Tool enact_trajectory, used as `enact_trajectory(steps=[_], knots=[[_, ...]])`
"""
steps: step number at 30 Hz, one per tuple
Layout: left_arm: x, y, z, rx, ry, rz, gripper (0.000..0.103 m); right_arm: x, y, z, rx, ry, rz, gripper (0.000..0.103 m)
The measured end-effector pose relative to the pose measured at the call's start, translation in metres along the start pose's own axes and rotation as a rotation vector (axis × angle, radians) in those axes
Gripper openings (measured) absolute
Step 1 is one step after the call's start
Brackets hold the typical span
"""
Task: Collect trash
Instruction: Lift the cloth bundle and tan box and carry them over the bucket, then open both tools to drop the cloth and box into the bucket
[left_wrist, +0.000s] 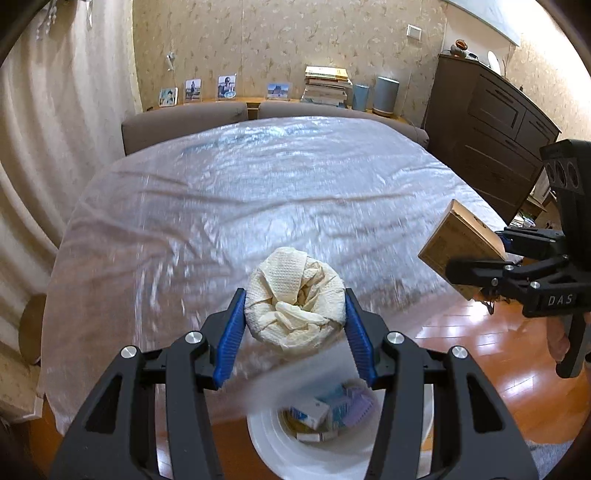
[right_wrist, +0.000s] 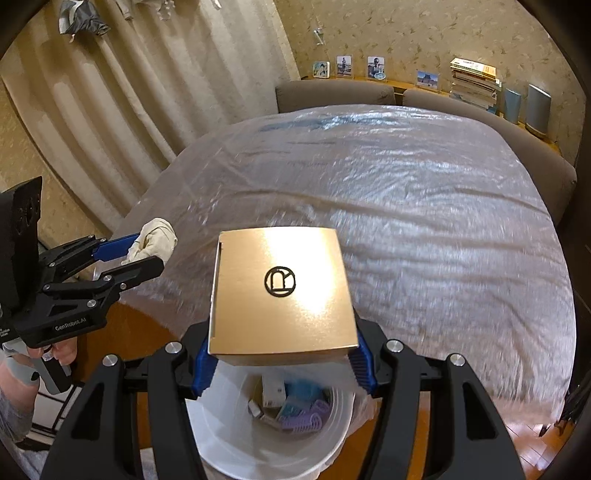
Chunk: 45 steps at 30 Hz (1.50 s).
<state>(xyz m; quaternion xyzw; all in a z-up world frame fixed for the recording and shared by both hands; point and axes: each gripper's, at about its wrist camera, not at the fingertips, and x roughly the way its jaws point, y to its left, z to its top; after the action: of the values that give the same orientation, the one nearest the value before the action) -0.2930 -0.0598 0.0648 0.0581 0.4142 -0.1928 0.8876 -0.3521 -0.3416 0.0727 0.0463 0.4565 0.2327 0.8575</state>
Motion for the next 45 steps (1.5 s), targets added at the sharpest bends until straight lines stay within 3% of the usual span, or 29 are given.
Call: enact_trajectory(steps=[16, 31, 45], knots=[[-0.011, -0.025, -0.059, 0.021, 0.089, -0.032, 0.052, 0.005, 0.013, -0.057, -0.015, 0.128, 0.02, 0.058], [0.028, -0.032, -0.11, 0.074, 0.238, -0.013, 0.052, 0.036, 0.016, -0.1, -0.019, 0.23, -0.024, 0.058], [0.075, -0.03, -0.126, 0.1, 0.315, -0.002, 0.052, 0.093, 0.016, -0.111, -0.019, 0.285, -0.058, 0.058]])
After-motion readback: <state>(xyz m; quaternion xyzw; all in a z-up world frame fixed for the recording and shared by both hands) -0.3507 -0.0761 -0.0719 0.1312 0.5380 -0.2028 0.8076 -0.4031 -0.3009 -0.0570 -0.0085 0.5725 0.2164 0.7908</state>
